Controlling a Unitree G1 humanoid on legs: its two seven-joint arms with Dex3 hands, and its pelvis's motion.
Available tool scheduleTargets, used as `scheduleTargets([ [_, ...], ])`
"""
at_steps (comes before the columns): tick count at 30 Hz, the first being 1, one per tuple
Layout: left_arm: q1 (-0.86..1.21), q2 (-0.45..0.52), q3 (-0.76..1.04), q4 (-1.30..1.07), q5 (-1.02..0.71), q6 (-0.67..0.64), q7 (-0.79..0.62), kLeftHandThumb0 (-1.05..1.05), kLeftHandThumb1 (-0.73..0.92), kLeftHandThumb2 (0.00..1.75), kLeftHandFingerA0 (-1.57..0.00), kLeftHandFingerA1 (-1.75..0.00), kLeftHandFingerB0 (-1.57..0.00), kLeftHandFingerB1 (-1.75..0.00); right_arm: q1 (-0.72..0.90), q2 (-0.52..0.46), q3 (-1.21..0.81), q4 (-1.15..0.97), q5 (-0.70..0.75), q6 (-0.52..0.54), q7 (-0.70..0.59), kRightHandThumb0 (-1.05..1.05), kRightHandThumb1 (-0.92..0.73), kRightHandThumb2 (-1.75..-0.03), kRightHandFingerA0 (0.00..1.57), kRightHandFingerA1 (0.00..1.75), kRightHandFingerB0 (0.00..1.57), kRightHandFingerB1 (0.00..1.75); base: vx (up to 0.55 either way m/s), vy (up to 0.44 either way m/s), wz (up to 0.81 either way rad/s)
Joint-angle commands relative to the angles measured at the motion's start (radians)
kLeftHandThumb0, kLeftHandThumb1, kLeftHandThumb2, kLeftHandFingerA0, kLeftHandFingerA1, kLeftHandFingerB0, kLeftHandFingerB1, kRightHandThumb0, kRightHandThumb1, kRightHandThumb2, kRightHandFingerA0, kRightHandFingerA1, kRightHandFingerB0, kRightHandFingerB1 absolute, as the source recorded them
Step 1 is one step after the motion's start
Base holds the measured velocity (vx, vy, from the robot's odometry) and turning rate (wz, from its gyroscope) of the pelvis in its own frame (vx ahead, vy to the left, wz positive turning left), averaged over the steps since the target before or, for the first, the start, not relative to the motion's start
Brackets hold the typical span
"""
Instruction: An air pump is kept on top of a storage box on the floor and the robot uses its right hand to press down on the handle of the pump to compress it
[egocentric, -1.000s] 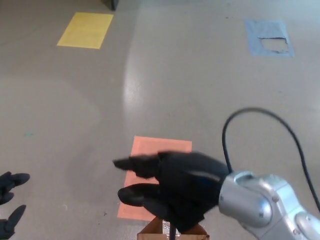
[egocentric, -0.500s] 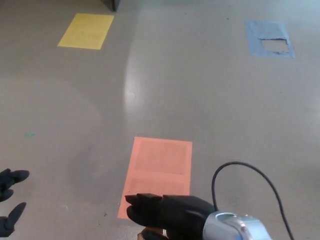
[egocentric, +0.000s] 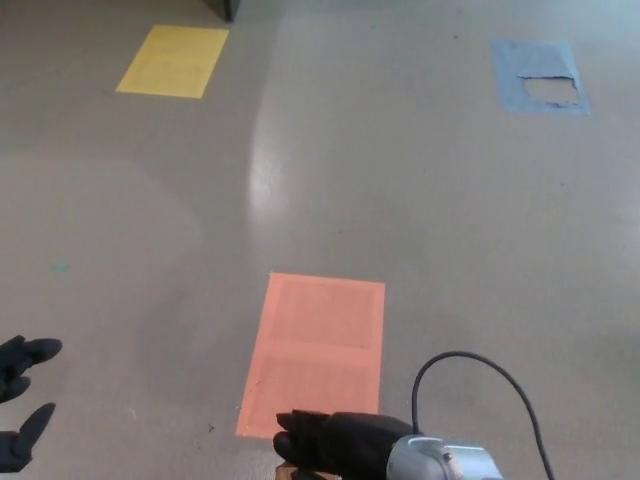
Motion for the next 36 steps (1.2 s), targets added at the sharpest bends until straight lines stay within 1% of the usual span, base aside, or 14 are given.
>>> scheduleTargets([
  [1,0.073,0.001,-0.006,-0.071,0.013,-0.044,0.016,-0.32,0.63,1.16,0.0,-0.47,0.0,-0.46,-0.076,0.074,0.001,0.559,-0.071,-0.106,-0.267,-0.9,-0.87,-1.19,0.0,0.1,0.0,0.11,0.0,0.0,0.0],
  [2,0.075,-0.001,-0.005,-0.074,0.011,-0.045,0.015,-0.32,0.63,1.16,0.0,-0.47,0.0,-0.46,-0.079,0.076,0.003,0.572,-0.073,-0.107,-0.273,-0.9,-0.87,-1.19,0.0,0.1,0.0,0.11,0.0,0.0,0.0],
  [4,0.095,-0.006,-0.005,-0.1,0.008,-0.043,0.01,-0.32,0.63,1.16,0.0,-0.47,0.0,-0.46,-0.08,0.084,-0.004,0.621,-0.068,-0.115,-0.295,-0.9,-0.82,-1.14,0.0,0.1,0.0,0.11,0.0,0.0,0.0],
  [8,0.128,-0.012,-0.007,-0.145,0.007,-0.038,0.01,-0.32,0.64,1.16,0.0,-0.47,0.0,-0.47,-0.068,0.098,0.017,0.685,-0.087,-0.115,-0.335,-0.91,-0.8,-1.14,0.0,0.11,0.0,0.12,0.0,0.0,0.0],
  [14,0.155,-0.02,-0.012,-0.202,0.011,-0.023,0.004,-0.33,0.62,1.16,0.0,-0.47,0.0,-0.47,-0.058,0.109,0.035,0.757,-0.105,-0.116,-0.365,-0.88,-0.8,-1.12,0.0,0.13,0.0,0.15,0.0,0.0,0.0],
  [16,0.166,-0.021,-0.01,-0.225,0.001,-0.016,-0.012,-0.33,0.61,1.15,0.0,-0.48,0.0,-0.47,-0.055,0.114,0.043,0.786,-0.113,-0.118,-0.373,-0.9,-0.81,-1.15,0.0,0.11,0.0,0.13,0.0,0.0,0.0],
  [20,0.164,-0.023,-0.001,-0.247,-0.015,-0.001,-0.028,-0.33,0.62,1.15,0.0,-0.48,0.0,-0.47,-0.073,0.13,0.045,0.826,-0.123,-0.118,-0.392,-0.91,-0.82,-1.16,0.0,0.1,0.0,0.11,0.0,0.0,0.0],
  [25,0.152,-0.028,-0.001,-0.259,-0.013,0.013,-0.033,-0.33,0.61,1.15,0.0,-0.48,0.0,-0.47,-0.101,0.156,0.045,0.862,-0.131,-0.118,-0.404,-0.89,-0.81,-1.14,0.0,0.11,0.0,0.13,0.0,0.0,0.0],
  [36,0.156,-0.039,-0.011,-0.282,-0.011,0.021,-0.044,-0.33,0.6,1.14,0.0,-0.48,0.0,-0.47,-0.109,0.171,0.015,0.896,-0.145,-0.116,-0.412,-0.89,-0.81,-1.13,0.0,0.1,0.0,0.12,0.0,0.0,0.0],
])
